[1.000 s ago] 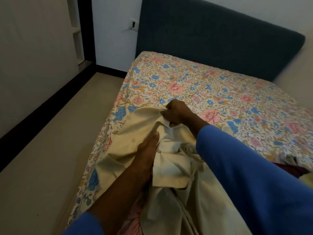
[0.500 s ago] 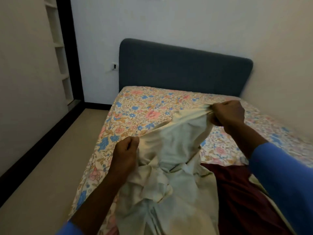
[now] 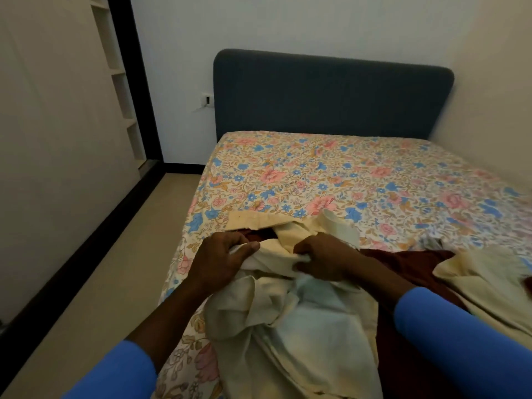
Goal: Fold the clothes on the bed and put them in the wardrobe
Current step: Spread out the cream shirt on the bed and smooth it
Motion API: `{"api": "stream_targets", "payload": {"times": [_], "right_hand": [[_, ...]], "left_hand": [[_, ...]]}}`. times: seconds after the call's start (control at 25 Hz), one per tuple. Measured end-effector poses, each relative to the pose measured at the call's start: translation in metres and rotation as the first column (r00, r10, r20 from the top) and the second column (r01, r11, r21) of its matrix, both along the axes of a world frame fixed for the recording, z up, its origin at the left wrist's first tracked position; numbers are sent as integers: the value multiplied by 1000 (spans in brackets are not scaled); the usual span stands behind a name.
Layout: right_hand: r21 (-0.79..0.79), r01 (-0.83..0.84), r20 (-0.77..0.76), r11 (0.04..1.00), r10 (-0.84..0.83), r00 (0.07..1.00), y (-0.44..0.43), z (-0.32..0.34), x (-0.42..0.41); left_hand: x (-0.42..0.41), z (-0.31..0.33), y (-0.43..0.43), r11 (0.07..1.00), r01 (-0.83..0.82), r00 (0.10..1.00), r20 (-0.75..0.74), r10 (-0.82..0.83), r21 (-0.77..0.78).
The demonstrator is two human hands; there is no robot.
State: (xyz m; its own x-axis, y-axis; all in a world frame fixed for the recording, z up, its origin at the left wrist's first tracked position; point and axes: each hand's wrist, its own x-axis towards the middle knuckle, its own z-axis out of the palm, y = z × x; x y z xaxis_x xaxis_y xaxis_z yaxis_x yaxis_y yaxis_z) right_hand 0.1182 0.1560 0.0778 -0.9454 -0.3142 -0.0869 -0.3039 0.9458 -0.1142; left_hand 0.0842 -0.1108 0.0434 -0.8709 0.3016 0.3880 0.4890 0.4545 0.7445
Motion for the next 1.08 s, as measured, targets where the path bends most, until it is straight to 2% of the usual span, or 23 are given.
{"api": "stream_targets", "payload": {"times": [0.12, 0.16, 0.2, 0.32, 0.44, 0.52, 0.64, 0.72, 0.8, 0.84, 0.88, 0.92, 0.96, 1.0, 1.04, 1.08], "right_hand": [[-175, -29, -229, 984, -12, 973, 7, 19, -13], [-183, -57, -299, 982, -1, 954, 10, 29, -16], [-139, -87, -372, 986, 29, 928, 12, 37, -18], [151, -130, -555, 980, 193, 809, 12, 54, -23], [321, -161, -568, 933, 326, 756, 14, 83, -21], [435, -151, -523, 888, 386, 760, 19, 114, -17], [430, -27, -538, 902, 280, 795, 21, 175, 6], [319, 121, -639, 940, 120, 760, 21, 221, 23], [101, 166, -693, 981, -50, 719, 23, 273, 40], [-93, 97, -691, 991, -134, 710, 23, 300, 48], [-315, -22, -682, 949, -210, 701, 22, 331, 58], [-529, -160, -653, 833, -280, 704, 21, 359, 68], [-684, -261, -609, 681, -337, 718, 20, 385, 80], [-773, -308, -563, 554, -378, 735, 19, 408, 96], [-802, -318, -543, 506, -394, 742, 19, 426, 109], [-770, -292, -570, 567, -405, 715, 21, 440, 119]], "left_hand": [[-20, 4, -14, 991, -59, 998, -41, 55, -120], [-23, 5, -16, 985, -69, 995, -78, 57, -157], [-25, 8, -17, 980, -63, 991, -125, 39, -190], [-31, 20, -17, 952, 6, 930, -348, -118, -307], [-43, 48, -13, 860, -65, 830, -505, -235, -505], [-47, 79, -11, 783, -159, 778, -565, -276, -602], [-36, 140, -16, 751, -146, 798, -526, -295, -644], [-25, 189, -16, 780, -153, 730, -601, -325, -607], [-19, 253, -13, 795, -266, 575, -752, -323, -545], [-16, 290, -10, 801, -320, 526, -798, -294, -506], [-9, 331, -6, 813, -360, 490, -835, -252, -457], [0, 370, -3, 838, -368, 482, -853, -199, -404], [13, 408, 1, 880, -319, 532, -835, -141, -351], [29, 443, 4, 931, -222, 623, -777, -93, -289], [45, 468, 8, 974, -106, 720, -691, -64, -201], [60, 486, 10, 996, -7, 789, -613, -49, -89]]}}
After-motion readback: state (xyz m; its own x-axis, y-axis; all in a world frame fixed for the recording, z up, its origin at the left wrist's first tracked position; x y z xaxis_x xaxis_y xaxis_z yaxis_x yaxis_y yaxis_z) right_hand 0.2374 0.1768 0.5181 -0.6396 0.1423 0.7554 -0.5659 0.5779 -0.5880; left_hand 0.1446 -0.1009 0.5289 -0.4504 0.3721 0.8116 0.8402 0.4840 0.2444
